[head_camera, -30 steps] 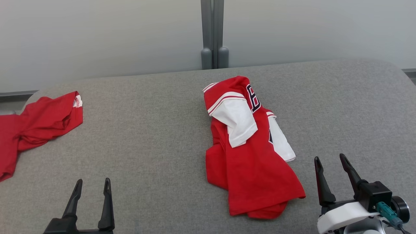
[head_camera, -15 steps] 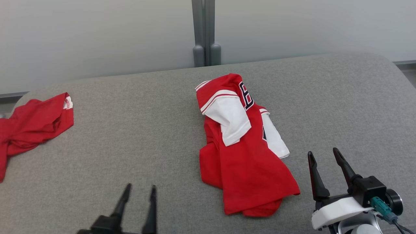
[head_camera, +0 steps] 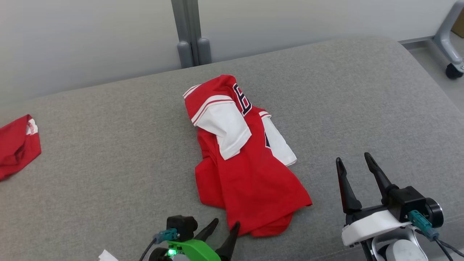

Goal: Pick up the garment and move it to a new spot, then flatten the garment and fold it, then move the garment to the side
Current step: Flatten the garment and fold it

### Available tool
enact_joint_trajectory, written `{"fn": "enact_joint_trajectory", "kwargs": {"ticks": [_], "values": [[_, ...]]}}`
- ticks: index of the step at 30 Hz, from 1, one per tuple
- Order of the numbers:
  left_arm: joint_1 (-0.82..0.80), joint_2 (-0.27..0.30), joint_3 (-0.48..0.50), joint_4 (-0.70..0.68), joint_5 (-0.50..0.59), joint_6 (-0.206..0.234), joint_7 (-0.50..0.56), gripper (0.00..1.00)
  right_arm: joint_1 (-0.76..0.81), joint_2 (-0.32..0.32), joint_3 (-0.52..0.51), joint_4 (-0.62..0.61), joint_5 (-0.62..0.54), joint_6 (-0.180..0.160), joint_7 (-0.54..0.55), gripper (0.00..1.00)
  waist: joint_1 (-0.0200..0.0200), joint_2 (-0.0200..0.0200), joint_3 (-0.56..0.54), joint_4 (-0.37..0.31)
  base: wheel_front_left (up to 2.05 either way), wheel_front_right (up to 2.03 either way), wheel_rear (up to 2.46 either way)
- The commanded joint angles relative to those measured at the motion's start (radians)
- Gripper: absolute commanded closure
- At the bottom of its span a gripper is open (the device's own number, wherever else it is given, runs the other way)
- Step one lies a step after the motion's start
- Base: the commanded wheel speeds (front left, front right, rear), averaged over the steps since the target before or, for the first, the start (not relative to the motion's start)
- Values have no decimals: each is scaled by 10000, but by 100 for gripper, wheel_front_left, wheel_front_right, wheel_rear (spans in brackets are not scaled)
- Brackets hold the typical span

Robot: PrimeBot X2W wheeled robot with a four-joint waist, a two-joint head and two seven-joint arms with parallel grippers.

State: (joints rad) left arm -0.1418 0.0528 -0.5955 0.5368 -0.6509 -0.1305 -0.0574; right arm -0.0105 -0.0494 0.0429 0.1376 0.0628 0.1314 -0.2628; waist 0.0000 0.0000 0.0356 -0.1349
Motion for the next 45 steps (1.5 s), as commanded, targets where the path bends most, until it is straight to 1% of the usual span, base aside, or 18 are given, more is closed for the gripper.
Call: {"fn": "enact_joint_trajectory", "kwargs": {"ticks": [1,4,5,6,7,11,15,18,24,25,28,30,33,34,36,37,40,45], "values": [[-253,44,-116,143,-400,8,-41,0,-161,-20,-27,-50,-21,-14,-31,0,0,0,281,-296,0,0,0],[-571,81,-532,401,-1021,7,42,0,-172,-18,-76,-42,-7,-14,-31,0,0,0,364,-387,0,0,0],[-627,93,-626,479,-1230,7,74,7,-179,-20,-89,-41,1,-14,-31,0,0,0,380,-398,0,0,0],[-705,127,-729,601,-1372,7,101,58,-190,-18,-102,-43,11,-14,-31,0,0,0,400,-405,0,0,0],[-795,174,-862,687,-1390,7,93,100,-199,-18,-108,-40,24,-14,-31,0,0,0,413,-408,0,0,0],[-1106,397,-1361,650,-1559,7,-257,100,-188,-20,-146,-39,65,-14,-31,0,0,0,424,-365,0,0,0],[-1245,922,-1404,-388,-1733,7,-481,100,-88,-20,-182,-26,92,-14,-31,0,0,0,358,-253,0,0,0],[-1011,1889,-917,-2119,-1987,155,-288,100,-5,-20,-210,-32,133,-14,-31,0,0,0,296,-162,0,0,0],[-630,4517,1350,-5264,-2904,1481,544,100,51,-21,-106,5,214,-14,-31,0,0,0,302,3,0,0,0],[-573,4921,1841,-5385,-3154,1746,682,100,38,-21,-91,26,222,-14,-31,0,0,0,311,13,0,0,0],[-611,5281,3002,-4950,-4074,2199,848,100,-92,-21,-36,83,247,-14,-31,0,0,0,350,19,0,0,0],[-869,5367,3542,-4227,-4582,2161,867,100,-197,-21,19,130,265,-14,-31,0,0,0,379,-10,0,0,0],[-1306,5425,3734,-2887,-4475,1946,545,100,-307,-21,86,202,244,-14,-31,0,0,0,396,-60,0,0,0],[-1473,5410,3790,-2518,-4302,1894,265,94,-337,-23,94,221,240,-14,-31,0,0,0,396,-66,0,0,0],[-1811,5492,3711,-1699,-3705,1946,-462,50,-368,-20,108,236,233,-14,-31,0,0,0,397,-73,0,0,0],[-1907,5463,3568,-1297,-3412,1972,-732,0,-373,-18,119,234,218,-14,-31,0,0,0,392,-79,0,0,0],[-2181,5402,3321,-738,-2745,1930,-1385,0,-304,-20,108,203,164,-14,-31,0,0,0,367,-70,0,0,0],[-1608,5335,3194,-1244,-1246,2470,-2042,0,-165,-21,-26,-9,78,-14,-31,0,0,0,334,-9,0,0,0]]}}
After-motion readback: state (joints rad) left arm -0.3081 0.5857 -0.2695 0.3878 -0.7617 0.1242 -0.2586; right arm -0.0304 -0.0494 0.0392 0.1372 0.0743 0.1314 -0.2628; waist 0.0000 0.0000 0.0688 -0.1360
